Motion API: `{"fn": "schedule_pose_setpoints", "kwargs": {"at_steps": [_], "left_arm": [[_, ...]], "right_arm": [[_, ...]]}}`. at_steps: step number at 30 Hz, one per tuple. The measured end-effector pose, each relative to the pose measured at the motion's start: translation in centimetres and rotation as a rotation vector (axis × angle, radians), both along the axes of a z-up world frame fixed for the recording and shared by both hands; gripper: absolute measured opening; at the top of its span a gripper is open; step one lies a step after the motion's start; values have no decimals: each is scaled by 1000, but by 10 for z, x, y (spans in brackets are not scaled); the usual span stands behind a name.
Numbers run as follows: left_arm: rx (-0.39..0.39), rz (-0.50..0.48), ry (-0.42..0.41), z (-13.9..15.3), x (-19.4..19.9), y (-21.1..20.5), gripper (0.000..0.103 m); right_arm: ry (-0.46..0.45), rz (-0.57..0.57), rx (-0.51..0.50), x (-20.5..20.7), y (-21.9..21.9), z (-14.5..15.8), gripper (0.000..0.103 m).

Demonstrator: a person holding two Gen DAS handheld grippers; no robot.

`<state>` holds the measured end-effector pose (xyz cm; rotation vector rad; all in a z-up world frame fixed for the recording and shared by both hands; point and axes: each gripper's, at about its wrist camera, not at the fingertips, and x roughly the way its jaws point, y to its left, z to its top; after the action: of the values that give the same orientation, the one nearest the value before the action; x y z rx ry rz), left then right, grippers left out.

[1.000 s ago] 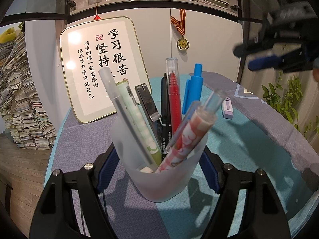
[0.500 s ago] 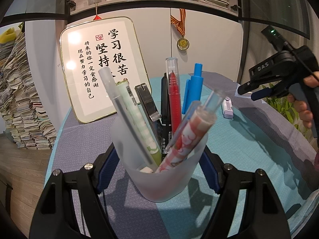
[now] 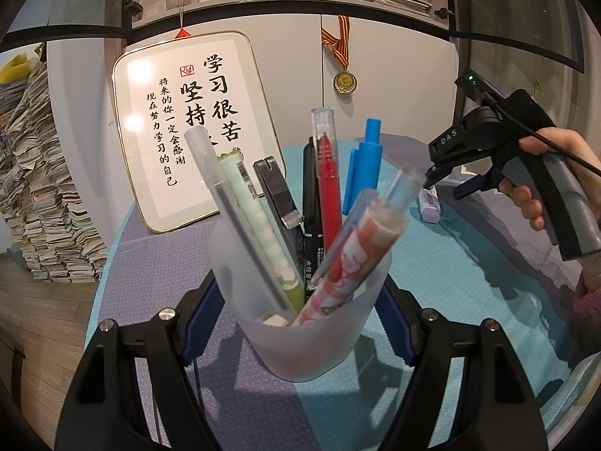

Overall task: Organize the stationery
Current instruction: 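Grasp the purple-and-white correction tape with the right gripper, then lift the correction tape and push it into the frosted cup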

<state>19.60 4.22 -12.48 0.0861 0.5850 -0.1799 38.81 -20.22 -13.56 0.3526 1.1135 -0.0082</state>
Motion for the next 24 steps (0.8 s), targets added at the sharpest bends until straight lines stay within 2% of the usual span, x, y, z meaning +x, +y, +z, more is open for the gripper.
{"fn": "schedule_pose_setpoints", "kwargs": {"at_steps": [2, 7, 12, 13, 14, 15, 16, 18, 21, 24], "left_arm": [[0, 0, 0, 0, 0, 0, 75], [1, 0, 0, 0, 0, 0, 75], [4, 1, -2, 0, -1, -1, 75], [4, 1, -3, 0, -1, 0, 76], [4, 1, -7, 0, -2, -1, 76], [-1, 1, -15, 2, -3, 0, 76], [-7, 1, -24, 3, -4, 1, 76], [-20, 2, -41, 6, -6, 2, 77], [-28, 8, -55, 8, -7, 3, 77], [-29, 16, -86, 12, -10, 3, 75]], "right_arm": [[9, -14, 29, 3, -1, -4, 55], [8, -15, 29, 11, 8, -7, 55], [-3, 24, -96, 21, 29, -7, 55], [-9, 29, -122, 22, 33, -6, 53], [-15, 36, -163, 23, 36, -6, 37], [-19, 44, -212, 23, 40, -6, 29], [-30, 67, -226, 22, 43, -6, 29], [-35, 89, -200, 18, 41, -6, 29], [-44, 151, -108, 4, 39, -2, 29], [-80, 211, -96, -16, 48, 8, 28]]}}
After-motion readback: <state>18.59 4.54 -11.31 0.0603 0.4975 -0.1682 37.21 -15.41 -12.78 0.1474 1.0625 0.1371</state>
